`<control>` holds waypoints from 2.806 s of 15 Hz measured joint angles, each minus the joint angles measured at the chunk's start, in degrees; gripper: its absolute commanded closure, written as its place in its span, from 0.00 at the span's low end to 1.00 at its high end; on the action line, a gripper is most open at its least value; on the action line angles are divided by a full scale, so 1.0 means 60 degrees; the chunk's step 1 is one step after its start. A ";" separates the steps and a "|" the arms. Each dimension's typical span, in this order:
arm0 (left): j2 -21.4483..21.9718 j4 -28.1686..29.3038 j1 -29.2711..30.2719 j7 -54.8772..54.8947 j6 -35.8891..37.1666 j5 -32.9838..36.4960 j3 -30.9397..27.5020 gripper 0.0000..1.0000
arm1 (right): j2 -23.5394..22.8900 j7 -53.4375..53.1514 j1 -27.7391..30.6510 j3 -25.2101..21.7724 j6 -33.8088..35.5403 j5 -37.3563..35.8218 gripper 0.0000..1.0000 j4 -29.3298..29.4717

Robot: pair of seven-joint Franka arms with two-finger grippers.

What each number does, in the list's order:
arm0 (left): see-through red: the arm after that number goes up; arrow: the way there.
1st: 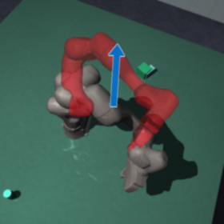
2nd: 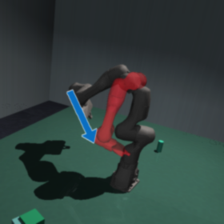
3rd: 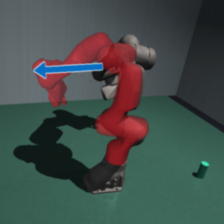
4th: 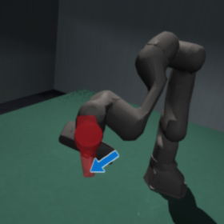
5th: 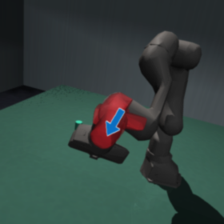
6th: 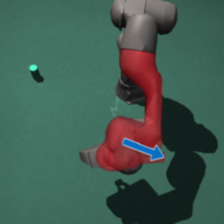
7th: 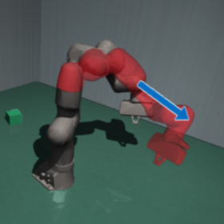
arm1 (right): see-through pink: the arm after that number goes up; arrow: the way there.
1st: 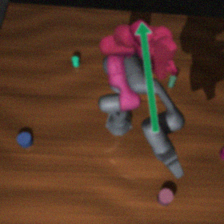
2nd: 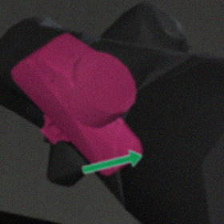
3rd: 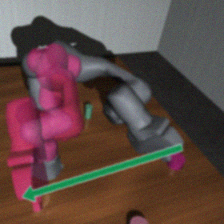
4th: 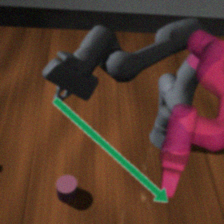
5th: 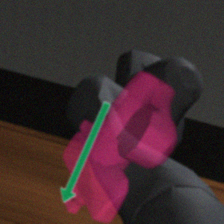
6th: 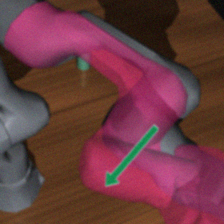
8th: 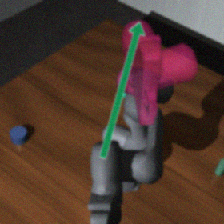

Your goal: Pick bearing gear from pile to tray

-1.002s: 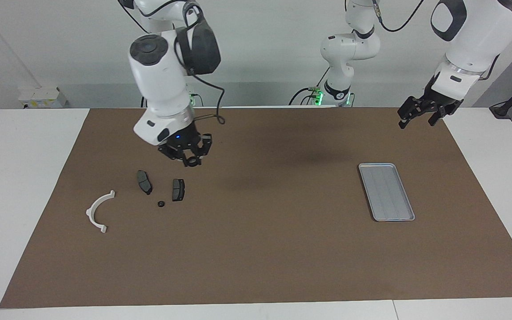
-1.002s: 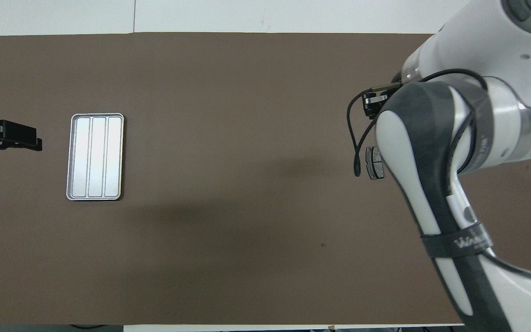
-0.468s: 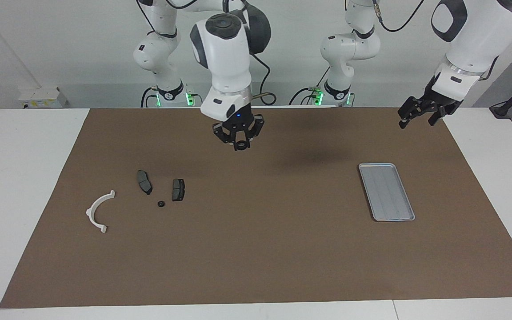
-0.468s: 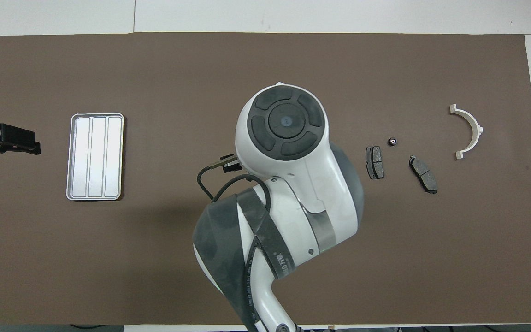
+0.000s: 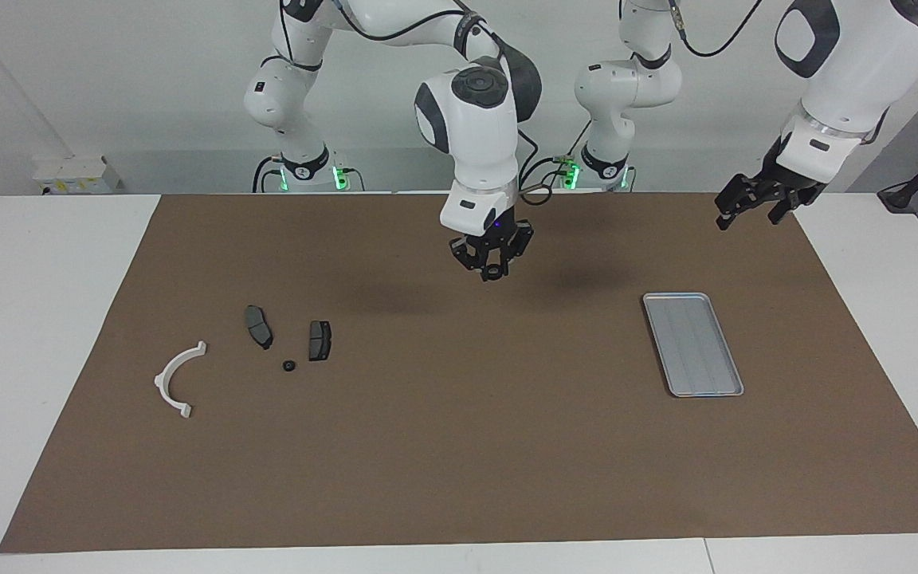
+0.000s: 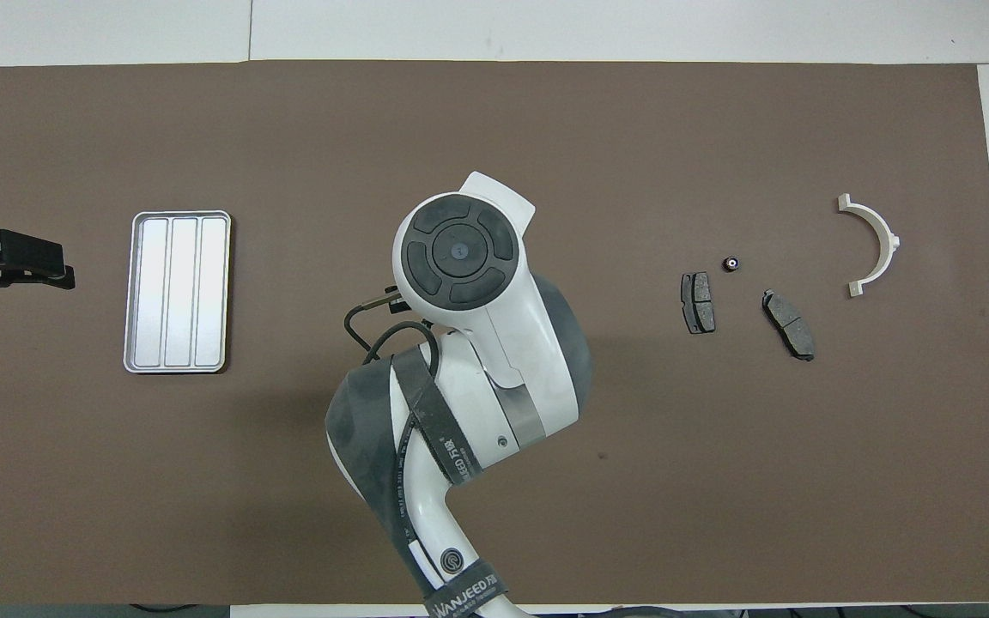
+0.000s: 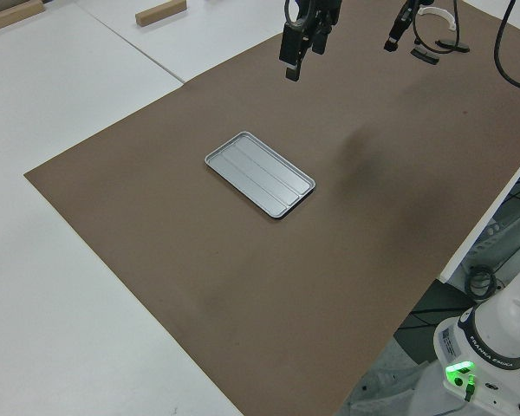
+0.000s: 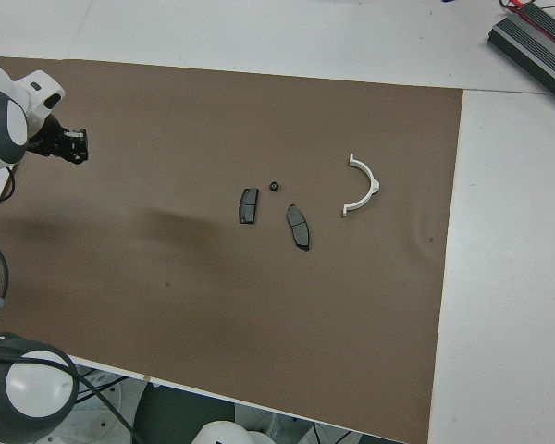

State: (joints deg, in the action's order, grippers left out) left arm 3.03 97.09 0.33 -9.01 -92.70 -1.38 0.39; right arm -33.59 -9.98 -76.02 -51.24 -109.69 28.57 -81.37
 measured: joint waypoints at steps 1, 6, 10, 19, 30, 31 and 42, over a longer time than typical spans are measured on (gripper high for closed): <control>0.0008 0.0052 0.0000 -0.0173 -0.0011 0.0000 0.0000 0.00 | -0.0093 0.0000 0.0002 0.0021 -0.0160 0.0001 1.00 -0.0070; 0.0368 0.0968 0.0000 -0.0344 -0.0430 0.0000 0.0000 0.00 | -0.0631 0.0000 0.0012 0.0531 -0.1312 0.0008 1.00 -0.0652; 0.0587 0.1258 0.0000 -0.0391 -0.0499 0.0000 0.0000 0.00 | -0.1019 -0.0015 0.0003 0.0890 -0.2050 0.0395 1.00 -0.0884; 0.0611 0.1268 0.0000 -0.0421 -0.0513 0.0000 0.0000 0.00 | -0.1190 0.0183 0.0103 0.1110 -0.3196 0.0837 1.00 -0.2040; 0.0611 0.1268 0.0000 -0.0547 -0.0535 0.0000 0.0002 0.00 | -0.1190 0.0269 0.0077 0.1242 -0.3481 0.1120 0.00 -0.2422; 0.0611 0.1268 -0.0001 -0.0636 -0.0550 0.0000 0.0009 0.00 | -0.1190 0.0270 0.0070 0.1246 -0.3481 0.1120 0.00 -0.2421; 0.0003 0.2242 -0.2121 -0.4674 -0.2582 -0.0022 0.0235 0.00 | 0.0710 0.0429 0.2029 0.0571 0.0536 0.0611 0.00 -0.0361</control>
State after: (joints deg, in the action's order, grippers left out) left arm 3.05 110.54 -12.40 -37.06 -108.19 -1.52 1.80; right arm -29.33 -7.40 -63.85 -47.82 -106.48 32.23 -83.54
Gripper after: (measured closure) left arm 0.000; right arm 0.000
